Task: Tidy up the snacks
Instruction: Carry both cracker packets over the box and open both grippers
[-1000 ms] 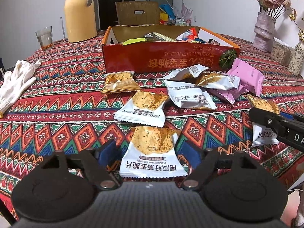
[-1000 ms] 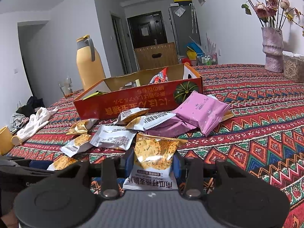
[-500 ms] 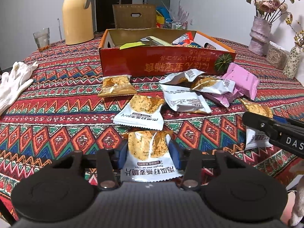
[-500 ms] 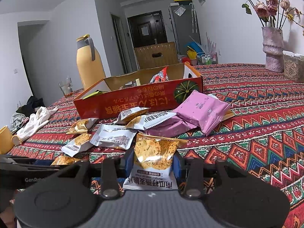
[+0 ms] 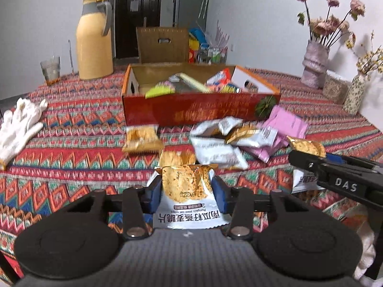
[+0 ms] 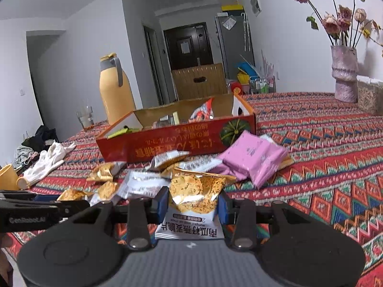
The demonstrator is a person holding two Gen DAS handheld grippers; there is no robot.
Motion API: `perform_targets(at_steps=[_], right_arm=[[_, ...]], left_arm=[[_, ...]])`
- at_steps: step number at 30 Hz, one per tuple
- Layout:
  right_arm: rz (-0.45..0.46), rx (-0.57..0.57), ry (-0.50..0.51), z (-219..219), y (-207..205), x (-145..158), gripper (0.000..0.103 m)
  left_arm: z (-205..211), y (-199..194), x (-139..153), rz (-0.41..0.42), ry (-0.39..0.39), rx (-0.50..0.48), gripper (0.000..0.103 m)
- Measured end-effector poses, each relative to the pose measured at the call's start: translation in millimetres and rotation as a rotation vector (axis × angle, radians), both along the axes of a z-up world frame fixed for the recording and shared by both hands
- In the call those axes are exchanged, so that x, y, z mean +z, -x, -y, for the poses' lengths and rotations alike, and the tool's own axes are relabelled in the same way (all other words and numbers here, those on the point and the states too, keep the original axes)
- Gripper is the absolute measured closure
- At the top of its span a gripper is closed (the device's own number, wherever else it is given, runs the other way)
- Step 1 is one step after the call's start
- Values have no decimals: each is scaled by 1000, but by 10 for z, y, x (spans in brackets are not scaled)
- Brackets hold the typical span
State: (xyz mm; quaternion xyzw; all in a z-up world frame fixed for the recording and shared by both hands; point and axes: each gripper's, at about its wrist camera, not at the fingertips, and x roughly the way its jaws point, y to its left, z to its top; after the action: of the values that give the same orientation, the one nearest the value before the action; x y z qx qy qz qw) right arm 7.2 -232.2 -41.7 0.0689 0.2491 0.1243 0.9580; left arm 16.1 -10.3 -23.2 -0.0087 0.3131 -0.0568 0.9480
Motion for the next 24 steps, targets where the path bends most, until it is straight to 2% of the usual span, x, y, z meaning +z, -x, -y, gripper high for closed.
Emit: perform_targets(at_steps=[11,19,24], right_arm=[[93,-5,5,45,-366,331,63],[141,-8,10,33,-910,554,63],[141,-2,16,-7,-1320,615,63]], left_arm=[[115,-411,430,99,14,21,58],[129,-960,688,145,39,48,58],[126,-1301,750,156,55,64,58]])
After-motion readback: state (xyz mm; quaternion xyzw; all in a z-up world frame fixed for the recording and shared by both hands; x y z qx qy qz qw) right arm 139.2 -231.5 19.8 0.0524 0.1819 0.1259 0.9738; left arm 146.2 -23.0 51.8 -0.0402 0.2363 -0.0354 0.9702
